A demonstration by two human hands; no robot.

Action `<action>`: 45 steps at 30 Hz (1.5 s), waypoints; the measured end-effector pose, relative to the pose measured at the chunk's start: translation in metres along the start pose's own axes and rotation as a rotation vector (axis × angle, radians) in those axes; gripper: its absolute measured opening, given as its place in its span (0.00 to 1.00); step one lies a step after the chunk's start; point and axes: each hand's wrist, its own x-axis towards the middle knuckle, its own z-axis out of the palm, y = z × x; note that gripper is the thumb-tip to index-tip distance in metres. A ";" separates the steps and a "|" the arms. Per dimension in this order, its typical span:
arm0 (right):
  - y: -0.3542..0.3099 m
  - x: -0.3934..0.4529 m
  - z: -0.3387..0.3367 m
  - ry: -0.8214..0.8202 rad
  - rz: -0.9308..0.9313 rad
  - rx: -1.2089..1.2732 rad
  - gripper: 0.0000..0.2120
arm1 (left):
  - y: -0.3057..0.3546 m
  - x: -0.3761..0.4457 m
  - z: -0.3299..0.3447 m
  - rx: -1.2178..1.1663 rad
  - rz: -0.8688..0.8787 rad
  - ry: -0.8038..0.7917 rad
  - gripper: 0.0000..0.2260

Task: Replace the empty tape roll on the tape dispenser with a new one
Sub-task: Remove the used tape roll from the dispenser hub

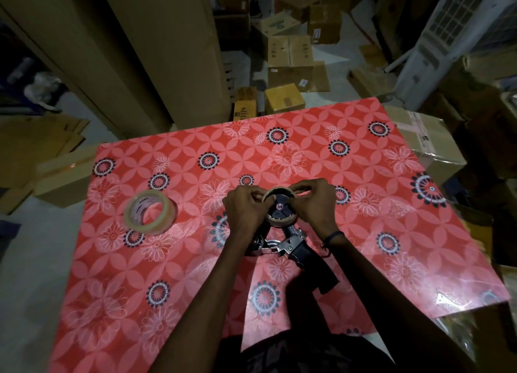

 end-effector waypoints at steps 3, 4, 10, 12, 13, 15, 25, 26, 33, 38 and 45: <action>0.001 -0.002 0.003 0.005 -0.013 0.001 0.08 | 0.000 0.002 0.001 0.054 -0.013 -0.007 0.05; 0.003 -0.003 0.003 0.006 -0.014 0.013 0.08 | 0.000 0.003 0.001 0.068 -0.012 -0.020 0.06; 0.022 -0.035 -0.013 -0.050 0.086 0.328 0.15 | -0.013 -0.008 -0.006 0.050 0.053 -0.129 0.20; 0.030 -0.051 -0.017 -0.069 0.096 0.365 0.15 | -0.015 -0.015 -0.010 0.091 0.096 -0.161 0.27; 0.036 -0.060 -0.019 -0.080 0.088 0.373 0.15 | -0.017 -0.017 -0.012 0.123 0.125 -0.175 0.30; 0.045 -0.077 -0.024 -0.112 0.059 0.372 0.15 | -0.018 -0.019 -0.014 0.187 0.192 -0.199 0.35; 0.061 -0.111 -0.015 0.090 -0.377 -0.067 0.30 | -0.008 -0.013 -0.007 0.338 0.339 -0.158 0.40; 0.060 -0.113 -0.015 0.093 -0.380 -0.107 0.30 | -0.008 -0.013 -0.007 0.331 0.344 -0.147 0.39; 0.060 -0.115 -0.014 0.106 -0.485 -0.316 0.27 | -0.010 -0.014 0.002 0.379 0.339 -0.094 0.40; 0.067 -0.105 -0.017 0.024 -0.542 -0.287 0.29 | -0.010 -0.014 -0.003 0.491 0.322 -0.025 0.42; 0.067 -0.097 -0.021 0.001 -0.584 -0.243 0.30 | -0.013 -0.018 -0.004 0.510 0.244 0.057 0.38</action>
